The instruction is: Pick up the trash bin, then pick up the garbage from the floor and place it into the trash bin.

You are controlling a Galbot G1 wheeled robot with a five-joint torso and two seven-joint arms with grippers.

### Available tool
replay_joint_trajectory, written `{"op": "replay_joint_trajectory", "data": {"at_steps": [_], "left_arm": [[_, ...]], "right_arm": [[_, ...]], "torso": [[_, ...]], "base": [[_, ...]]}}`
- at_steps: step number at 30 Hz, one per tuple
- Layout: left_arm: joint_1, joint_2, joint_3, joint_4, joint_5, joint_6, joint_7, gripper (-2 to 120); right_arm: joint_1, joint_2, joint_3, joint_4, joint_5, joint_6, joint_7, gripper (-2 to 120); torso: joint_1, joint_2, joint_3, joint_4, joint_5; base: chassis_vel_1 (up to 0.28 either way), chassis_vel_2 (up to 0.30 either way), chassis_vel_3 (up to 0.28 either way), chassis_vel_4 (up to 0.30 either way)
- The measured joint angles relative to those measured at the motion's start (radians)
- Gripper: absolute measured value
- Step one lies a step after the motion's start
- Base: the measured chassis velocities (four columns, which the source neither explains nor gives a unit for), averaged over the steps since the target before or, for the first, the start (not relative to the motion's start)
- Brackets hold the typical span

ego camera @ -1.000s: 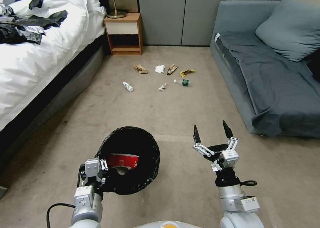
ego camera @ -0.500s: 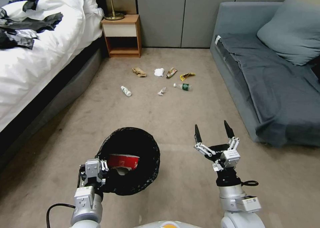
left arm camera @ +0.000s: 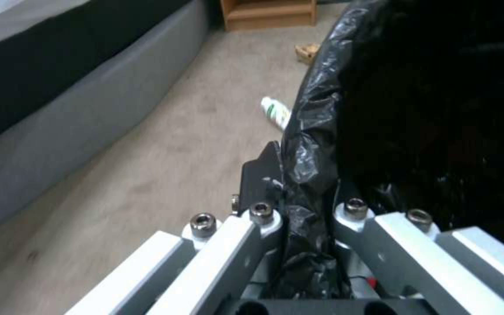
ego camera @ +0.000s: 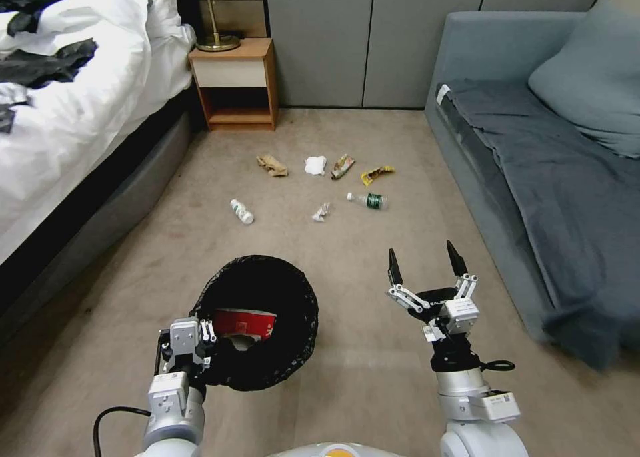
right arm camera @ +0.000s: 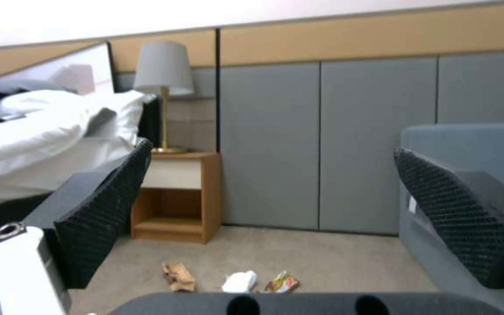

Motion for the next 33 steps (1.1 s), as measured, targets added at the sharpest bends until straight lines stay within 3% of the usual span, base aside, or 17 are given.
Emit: {"op": "replay_joint_trajectory", "data": {"at_steps": [27,33], "left_arm": [[0.003,0.001,-0.002,0.001,0.004,-0.003,0.001,3],[0.001,0.002,-0.001,0.001,0.006,-0.003,0.001,3]], "right_arm": [[-0.009,0.006,-0.006,-0.006,0.0,0.026,-0.027,100],[-0.008,0.004,-0.008,-0.006,0.001,0.034,-0.046,100]], "torso": [[0.0,0.0,0.0,-0.0002,-0.0009],[0.0,0.0,0.0,0.0,-0.0008]], "base": [[-0.359,0.351,0.353,-0.355],[-0.19,0.234,0.179,-0.186]]}}
